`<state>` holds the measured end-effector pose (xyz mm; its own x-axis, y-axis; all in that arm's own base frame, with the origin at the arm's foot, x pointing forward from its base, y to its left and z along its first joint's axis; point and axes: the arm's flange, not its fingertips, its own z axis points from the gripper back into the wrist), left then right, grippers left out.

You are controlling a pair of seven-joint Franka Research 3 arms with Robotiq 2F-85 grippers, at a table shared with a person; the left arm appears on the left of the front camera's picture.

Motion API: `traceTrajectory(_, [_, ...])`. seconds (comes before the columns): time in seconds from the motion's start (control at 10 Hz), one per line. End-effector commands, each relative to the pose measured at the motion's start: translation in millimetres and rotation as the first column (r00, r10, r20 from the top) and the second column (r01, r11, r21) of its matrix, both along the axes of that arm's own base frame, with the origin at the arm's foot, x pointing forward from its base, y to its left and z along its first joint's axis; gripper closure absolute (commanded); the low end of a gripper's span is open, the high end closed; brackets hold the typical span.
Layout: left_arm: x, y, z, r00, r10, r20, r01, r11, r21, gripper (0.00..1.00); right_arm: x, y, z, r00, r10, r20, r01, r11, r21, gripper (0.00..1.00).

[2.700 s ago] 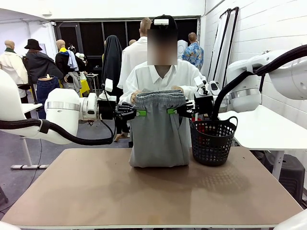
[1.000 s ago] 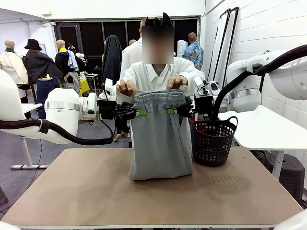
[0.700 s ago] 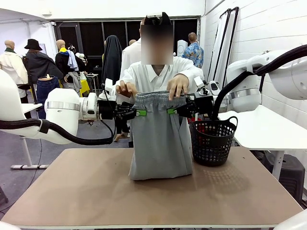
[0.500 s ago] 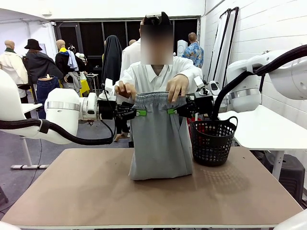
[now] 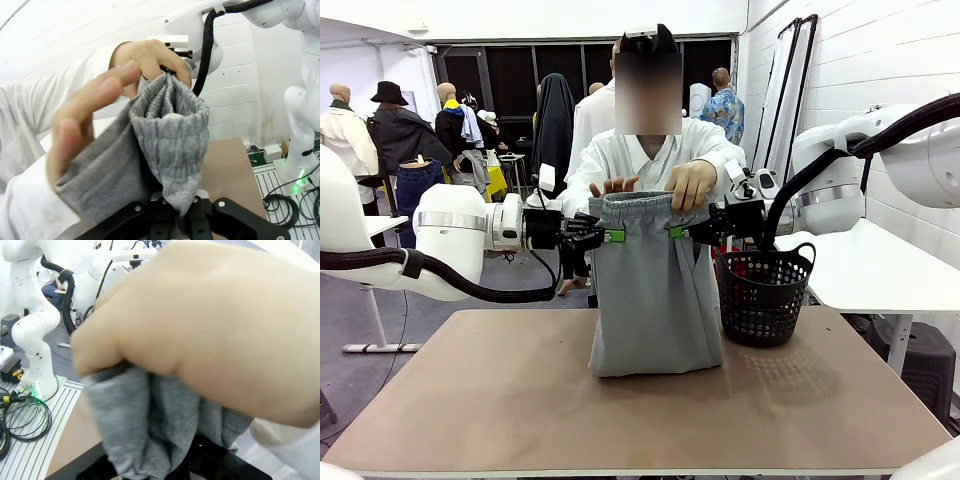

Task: Fold the training pants.
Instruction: Release the ends of the Training pants and then grab the overlapped ends.

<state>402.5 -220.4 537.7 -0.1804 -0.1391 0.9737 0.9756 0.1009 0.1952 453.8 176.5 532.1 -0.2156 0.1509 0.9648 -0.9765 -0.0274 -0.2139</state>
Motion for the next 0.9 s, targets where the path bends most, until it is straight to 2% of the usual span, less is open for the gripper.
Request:
traceTrajectory(0.0, [-3.1, -1.4, -1.3, 1.0, 0.009, 0.018, -0.008, 1.0, -0.022, 1.0, -1.3, 0.8, 1.6, 1.0, 0.011, -0.001, -0.011, 1.0, 0.006, 1.0])
traceTrajectory(0.8, [-3.1, -1.4, -1.3, 1.0, 0.009, 0.018, -0.008, 1.0, -0.022, 1.0, -1.3, 0.8, 1.6, 1.0, 0.011, -0.001, -0.011, 1.0, 0.006, 1.0])
